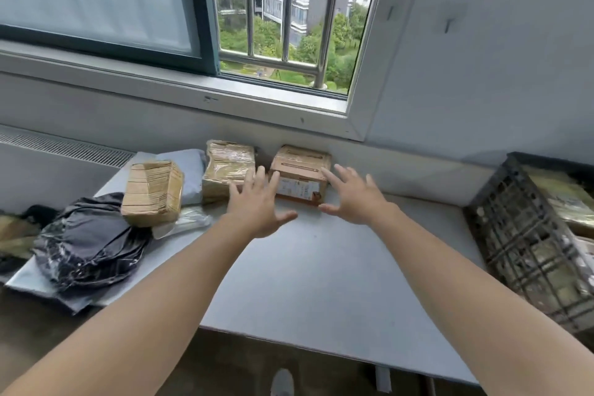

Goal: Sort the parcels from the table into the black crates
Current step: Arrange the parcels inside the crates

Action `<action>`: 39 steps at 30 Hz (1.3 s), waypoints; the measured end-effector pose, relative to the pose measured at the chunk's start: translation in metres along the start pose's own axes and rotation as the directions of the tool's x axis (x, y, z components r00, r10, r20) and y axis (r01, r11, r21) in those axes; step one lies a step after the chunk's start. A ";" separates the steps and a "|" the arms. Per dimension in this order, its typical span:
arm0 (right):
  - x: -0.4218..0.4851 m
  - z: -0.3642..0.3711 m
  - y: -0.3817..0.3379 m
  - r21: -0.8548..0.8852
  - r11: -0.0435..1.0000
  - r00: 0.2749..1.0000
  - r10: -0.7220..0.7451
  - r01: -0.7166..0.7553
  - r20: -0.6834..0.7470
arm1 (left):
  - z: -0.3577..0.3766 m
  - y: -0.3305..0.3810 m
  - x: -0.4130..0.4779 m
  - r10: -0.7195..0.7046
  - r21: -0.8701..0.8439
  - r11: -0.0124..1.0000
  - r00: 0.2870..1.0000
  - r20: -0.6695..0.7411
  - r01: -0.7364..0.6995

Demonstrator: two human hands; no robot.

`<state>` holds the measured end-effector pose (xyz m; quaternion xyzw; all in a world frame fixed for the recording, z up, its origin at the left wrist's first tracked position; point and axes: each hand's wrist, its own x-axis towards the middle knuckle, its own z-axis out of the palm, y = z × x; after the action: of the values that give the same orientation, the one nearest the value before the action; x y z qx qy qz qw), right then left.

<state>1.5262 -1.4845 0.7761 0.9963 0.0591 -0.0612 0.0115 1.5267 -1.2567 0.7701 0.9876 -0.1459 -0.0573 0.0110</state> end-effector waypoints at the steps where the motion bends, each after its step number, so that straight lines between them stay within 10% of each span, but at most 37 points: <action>1: 0.014 0.006 -0.003 0.009 1.000 1.000 -0.002 0.002 0.008 | 0.005 -0.007 0.008 -0.012 0.001 1.000 1.000 0.022 0.012; 15: 0.179 0.097 0.009 0.227 0.939 0.965 0.239 -0.257 0.105 | 0.065 -0.035 0.160 -0.077 -0.276 0.952 0.977 0.198 0.131; 30: 0.189 0.105 0.028 0.802 0.375 0.795 0.576 -0.464 0.190 | 0.096 -0.023 0.222 -0.100 -0.673 0.723 0.987 0.126 0.159; 39: 0.172 -0.012 0.010 0.863 0.423 0.920 0.378 -0.275 0.107 | 0.032 -0.055 0.204 -0.107 -0.844 0.517 0.989 0.099 0.140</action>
<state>1.6989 -1.4739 0.7673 0.8593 -0.1734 -0.0276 -0.4804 1.7322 -1.2636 0.7143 0.8640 -0.0294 -0.1387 0.4830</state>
